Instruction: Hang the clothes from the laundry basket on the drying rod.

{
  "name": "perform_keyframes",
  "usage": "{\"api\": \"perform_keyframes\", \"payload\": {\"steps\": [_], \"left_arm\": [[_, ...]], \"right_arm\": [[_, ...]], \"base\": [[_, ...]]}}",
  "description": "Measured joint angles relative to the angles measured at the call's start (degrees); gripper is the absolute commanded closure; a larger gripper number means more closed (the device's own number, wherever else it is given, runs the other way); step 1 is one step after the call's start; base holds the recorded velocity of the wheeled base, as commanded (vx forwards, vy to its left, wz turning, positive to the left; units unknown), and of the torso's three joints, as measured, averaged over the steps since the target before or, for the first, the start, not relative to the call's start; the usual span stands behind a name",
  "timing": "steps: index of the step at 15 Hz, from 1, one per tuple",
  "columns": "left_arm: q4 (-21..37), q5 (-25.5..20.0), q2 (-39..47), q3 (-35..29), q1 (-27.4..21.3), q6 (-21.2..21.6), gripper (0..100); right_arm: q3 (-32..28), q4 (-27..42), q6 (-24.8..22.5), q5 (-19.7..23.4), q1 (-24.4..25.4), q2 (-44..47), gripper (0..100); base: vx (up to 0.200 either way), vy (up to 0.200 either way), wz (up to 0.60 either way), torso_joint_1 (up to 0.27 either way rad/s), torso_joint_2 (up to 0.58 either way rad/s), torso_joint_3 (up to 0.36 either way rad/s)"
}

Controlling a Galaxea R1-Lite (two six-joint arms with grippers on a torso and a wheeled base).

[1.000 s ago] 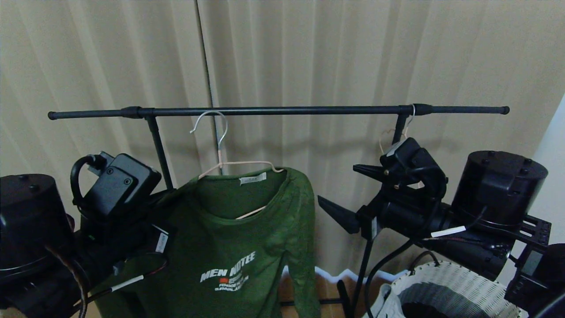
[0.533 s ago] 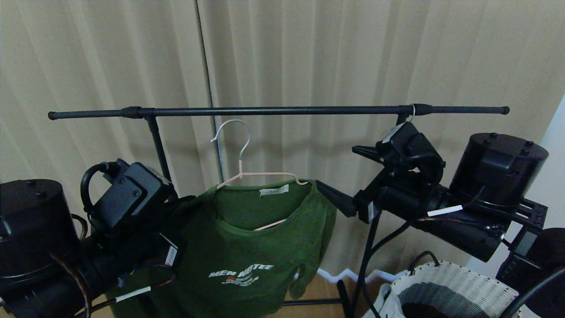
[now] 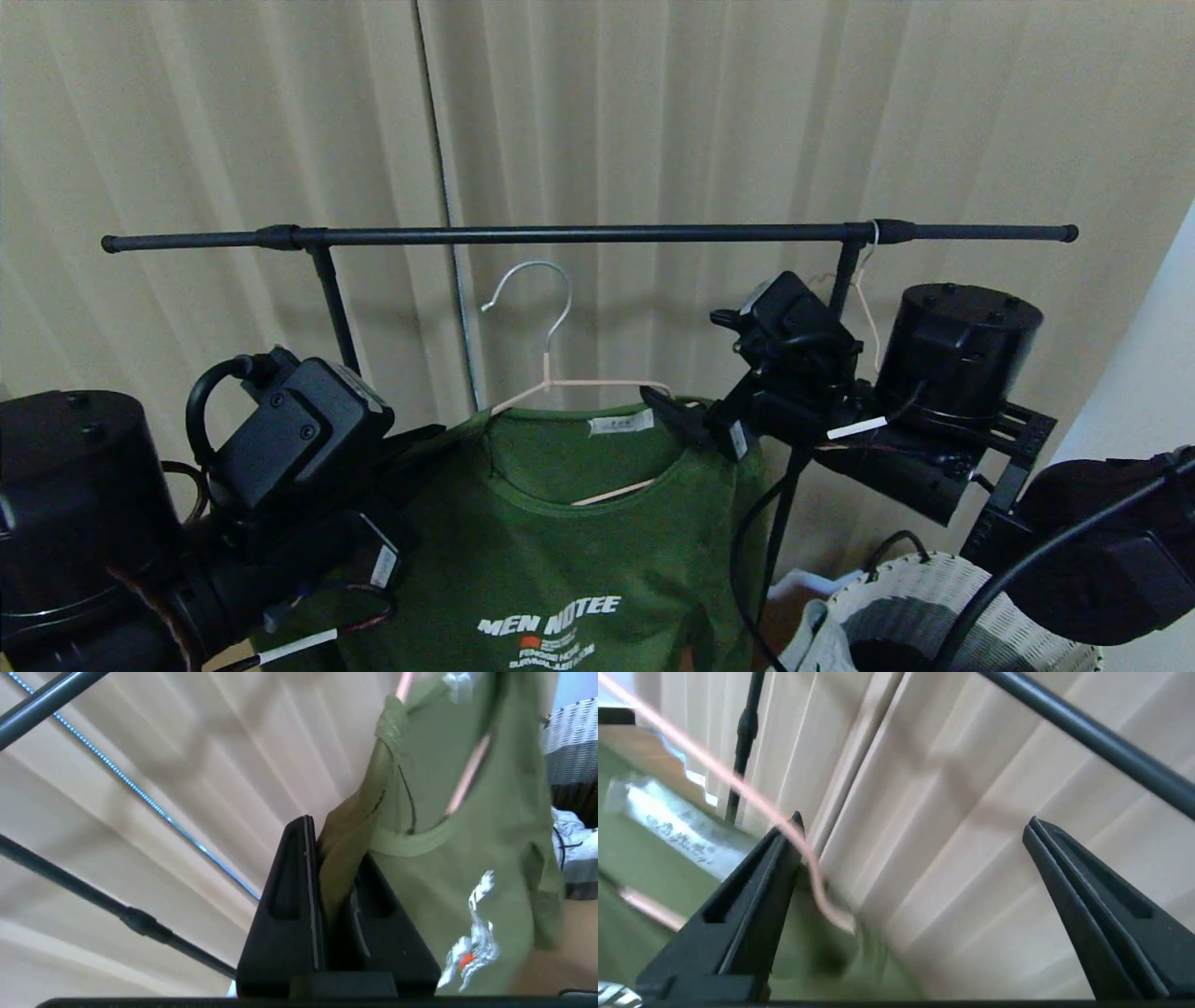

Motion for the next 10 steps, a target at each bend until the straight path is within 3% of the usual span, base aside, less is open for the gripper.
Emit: {"api": "perform_keyframes", "payload": {"steps": [6, 7, 10], "left_arm": [[0.02, 0.0, 0.28, 0.24, -1.6, 0.02, 100], [-0.02, 0.02, 0.41, 0.24, -1.68, 0.05, 100], [-0.07, 0.09, 0.6, 0.24, -1.68, 0.06, 100]], "right_arm": [[-0.77, -0.04, -0.1, -0.01, 1.66, 2.13, 0], [-0.8, -0.01, -0.1, -0.01, 2.05, 2.27, 100], [-0.83, -0.04, -0.1, -0.04, 2.43, 2.43, 100]], "base": [[0.0, 0.0, 0.0, 0.0, 0.0, 0.0], [0.0, 0.0, 0.0, 0.0, 0.0, 0.0], [0.0, 0.0, 0.0, 0.0, 0.0, 0.0]]}}
